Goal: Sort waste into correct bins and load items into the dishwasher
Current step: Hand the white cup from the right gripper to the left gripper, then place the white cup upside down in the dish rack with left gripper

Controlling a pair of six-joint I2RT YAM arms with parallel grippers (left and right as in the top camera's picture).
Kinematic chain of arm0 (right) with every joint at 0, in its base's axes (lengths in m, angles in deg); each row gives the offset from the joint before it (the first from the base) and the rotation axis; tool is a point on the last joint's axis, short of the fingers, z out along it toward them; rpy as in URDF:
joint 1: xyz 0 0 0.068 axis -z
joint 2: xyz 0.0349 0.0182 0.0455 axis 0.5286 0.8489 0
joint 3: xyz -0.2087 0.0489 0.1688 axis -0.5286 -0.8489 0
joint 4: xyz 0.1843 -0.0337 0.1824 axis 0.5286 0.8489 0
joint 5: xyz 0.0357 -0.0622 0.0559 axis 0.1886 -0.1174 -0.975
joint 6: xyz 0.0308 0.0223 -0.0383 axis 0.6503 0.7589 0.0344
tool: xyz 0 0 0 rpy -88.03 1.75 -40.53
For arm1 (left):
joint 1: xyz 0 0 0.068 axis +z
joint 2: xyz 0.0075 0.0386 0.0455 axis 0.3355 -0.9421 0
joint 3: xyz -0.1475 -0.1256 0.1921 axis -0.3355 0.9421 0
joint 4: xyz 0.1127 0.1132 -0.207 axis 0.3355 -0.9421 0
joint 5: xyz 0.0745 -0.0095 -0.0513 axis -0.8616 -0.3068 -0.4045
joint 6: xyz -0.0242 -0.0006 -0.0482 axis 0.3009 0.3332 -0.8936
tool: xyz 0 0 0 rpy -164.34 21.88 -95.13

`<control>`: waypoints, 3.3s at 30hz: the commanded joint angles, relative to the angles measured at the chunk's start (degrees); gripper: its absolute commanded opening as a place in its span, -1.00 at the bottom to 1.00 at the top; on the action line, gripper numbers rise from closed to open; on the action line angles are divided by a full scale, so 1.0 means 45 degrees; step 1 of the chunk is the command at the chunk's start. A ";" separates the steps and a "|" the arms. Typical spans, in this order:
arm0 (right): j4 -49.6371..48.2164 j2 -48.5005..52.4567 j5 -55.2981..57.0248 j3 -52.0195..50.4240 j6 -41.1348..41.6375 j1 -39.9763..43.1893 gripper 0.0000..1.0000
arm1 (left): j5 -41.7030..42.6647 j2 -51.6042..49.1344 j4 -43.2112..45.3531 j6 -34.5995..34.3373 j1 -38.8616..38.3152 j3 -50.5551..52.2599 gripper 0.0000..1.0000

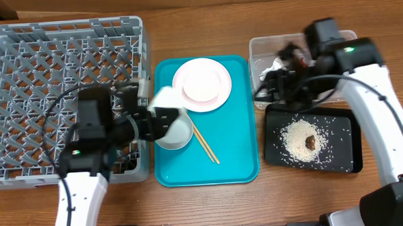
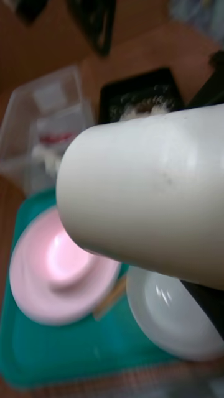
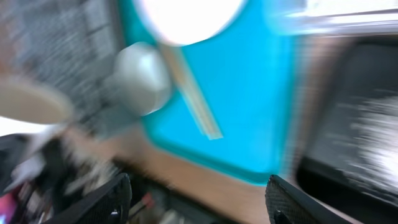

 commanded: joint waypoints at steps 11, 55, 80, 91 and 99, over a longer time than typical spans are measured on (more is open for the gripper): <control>0.0923 -0.1078 0.3264 0.0306 -0.0928 0.2215 0.46 | -0.7524 -0.0359 -0.2909 0.0233 0.5187 -0.1700 -0.88; 0.1540 -0.1078 0.3269 0.0306 -0.1015 0.2215 0.46 | -0.6737 -0.3944 -0.3711 -0.0189 -0.3803 -0.3589 1.00; 0.1768 -0.1078 0.3269 0.0306 -0.1015 0.2215 0.47 | -0.6737 -0.7218 -0.4065 -0.0418 -0.5955 -0.4677 -0.92; 0.1851 -0.1078 0.3274 0.0306 -0.1015 0.2215 0.46 | -0.1603 -0.4289 -0.3973 0.2924 -0.1156 -0.5610 -0.92; 0.1894 -0.1078 0.3274 0.0306 -0.1015 0.2215 0.46 | 0.5999 -0.5984 -0.3662 0.5702 0.3881 -0.5605 -0.92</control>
